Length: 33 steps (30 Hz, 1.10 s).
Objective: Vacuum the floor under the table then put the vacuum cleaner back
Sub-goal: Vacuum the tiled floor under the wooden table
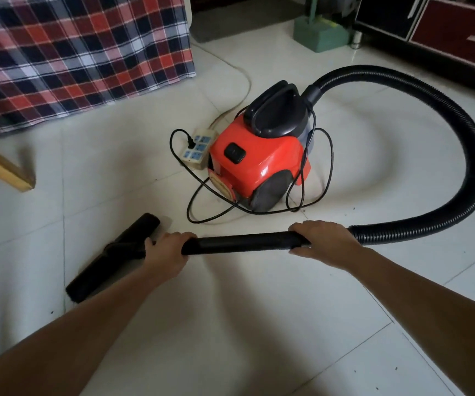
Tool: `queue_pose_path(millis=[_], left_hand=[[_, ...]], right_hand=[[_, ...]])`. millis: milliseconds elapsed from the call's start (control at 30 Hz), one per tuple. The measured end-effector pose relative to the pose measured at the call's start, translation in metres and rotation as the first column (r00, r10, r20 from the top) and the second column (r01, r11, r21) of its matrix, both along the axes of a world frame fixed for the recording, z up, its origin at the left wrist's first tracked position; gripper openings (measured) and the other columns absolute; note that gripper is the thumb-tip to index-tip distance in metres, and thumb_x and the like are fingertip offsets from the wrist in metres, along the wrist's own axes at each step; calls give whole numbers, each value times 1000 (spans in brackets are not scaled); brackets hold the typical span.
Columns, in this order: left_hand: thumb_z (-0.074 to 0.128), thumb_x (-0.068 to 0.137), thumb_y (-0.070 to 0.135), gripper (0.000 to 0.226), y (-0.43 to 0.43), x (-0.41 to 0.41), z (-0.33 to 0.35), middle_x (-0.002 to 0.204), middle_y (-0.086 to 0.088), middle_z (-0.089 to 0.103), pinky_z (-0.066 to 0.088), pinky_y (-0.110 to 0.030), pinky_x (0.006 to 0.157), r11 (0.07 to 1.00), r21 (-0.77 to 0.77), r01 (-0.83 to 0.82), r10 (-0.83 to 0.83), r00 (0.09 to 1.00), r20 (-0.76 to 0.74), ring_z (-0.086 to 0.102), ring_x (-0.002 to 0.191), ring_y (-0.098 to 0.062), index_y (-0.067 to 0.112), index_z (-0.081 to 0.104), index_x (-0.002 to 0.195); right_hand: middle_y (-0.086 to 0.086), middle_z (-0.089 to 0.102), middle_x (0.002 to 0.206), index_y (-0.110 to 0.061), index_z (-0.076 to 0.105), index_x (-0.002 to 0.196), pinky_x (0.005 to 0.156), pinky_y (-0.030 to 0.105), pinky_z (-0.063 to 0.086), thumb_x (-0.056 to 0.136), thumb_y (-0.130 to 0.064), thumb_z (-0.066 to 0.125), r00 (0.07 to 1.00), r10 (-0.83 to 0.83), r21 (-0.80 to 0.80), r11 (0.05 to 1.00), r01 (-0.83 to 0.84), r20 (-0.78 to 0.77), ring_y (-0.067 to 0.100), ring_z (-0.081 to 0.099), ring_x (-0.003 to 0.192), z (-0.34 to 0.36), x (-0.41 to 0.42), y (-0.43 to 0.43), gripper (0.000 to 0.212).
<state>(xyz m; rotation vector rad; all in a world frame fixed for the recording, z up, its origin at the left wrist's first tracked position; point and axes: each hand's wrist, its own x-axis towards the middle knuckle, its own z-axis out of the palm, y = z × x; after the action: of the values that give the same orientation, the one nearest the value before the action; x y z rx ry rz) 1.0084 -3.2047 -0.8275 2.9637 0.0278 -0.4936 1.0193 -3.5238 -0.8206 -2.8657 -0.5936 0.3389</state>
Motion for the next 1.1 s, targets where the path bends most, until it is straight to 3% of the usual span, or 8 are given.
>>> queue_pose_path(millis=[200,300,400,500,567,733,900,1100], left_hand=[[46,93,12,53,34,-11,0,145,-2,38,7,-58,115,987,29,-158,156,985,78,21,141,-22,29,37,142],[50,91,8,64,46,-22,-4,156,-11,19,10,-52,117,925,-95,-368,380,901,210,13,145,-29,20,26,149],[56,90,11,60,59,-36,-6,151,-19,26,27,-49,113,629,-460,-627,771,582,260,31,137,-37,4,32,145],[54,95,19,59,72,-38,-4,144,-20,37,35,-42,106,101,-770,-630,963,256,-84,42,129,-37,0,29,145],[54,95,17,62,82,-35,-3,143,-22,40,37,-39,103,-121,-844,-522,956,169,-241,44,127,-38,-2,24,145],[60,91,13,86,103,-29,-3,143,-13,44,39,-44,100,-379,-837,-395,867,166,-470,56,118,-34,27,1,151],[59,90,7,88,135,-24,-1,140,-14,48,43,-44,90,-465,-829,-311,847,118,-519,59,113,-32,38,3,150],[61,89,9,81,187,-12,-2,138,-13,49,45,-39,97,-503,-820,-274,849,23,-528,59,113,-29,29,13,151]], right_hand=[[-7,57,102,-28,49,117,69,30,40,89,-53,49,998,63,24,998,-63,21,14,55,96,-2,-2,51,37],[-6,57,104,-26,47,122,70,29,41,91,-53,45,989,123,35,991,-127,85,14,55,96,-1,-3,80,41],[-7,58,107,-26,46,125,70,28,41,92,-54,43,980,160,49,985,-166,118,14,57,97,-1,-4,114,44],[-6,58,109,-26,46,124,71,29,42,91,-55,43,978,185,60,980,-192,100,14,57,99,-4,-6,152,44],[-5,58,110,-24,46,123,70,30,42,91,-54,44,976,203,60,976,-208,82,16,57,98,-5,-7,177,43],[0,57,111,-20,46,123,66,28,39,93,-42,47,969,245,51,968,-246,28,19,58,95,-4,-7,230,37],[7,50,121,-19,28,142,70,27,37,93,-16,48,927,368,60,930,-364,-71,23,52,104,3,2,267,52],[4,51,125,-23,24,146,78,31,44,92,-16,50,903,407,91,913,-398,-136,23,55,106,10,17,318,60]])
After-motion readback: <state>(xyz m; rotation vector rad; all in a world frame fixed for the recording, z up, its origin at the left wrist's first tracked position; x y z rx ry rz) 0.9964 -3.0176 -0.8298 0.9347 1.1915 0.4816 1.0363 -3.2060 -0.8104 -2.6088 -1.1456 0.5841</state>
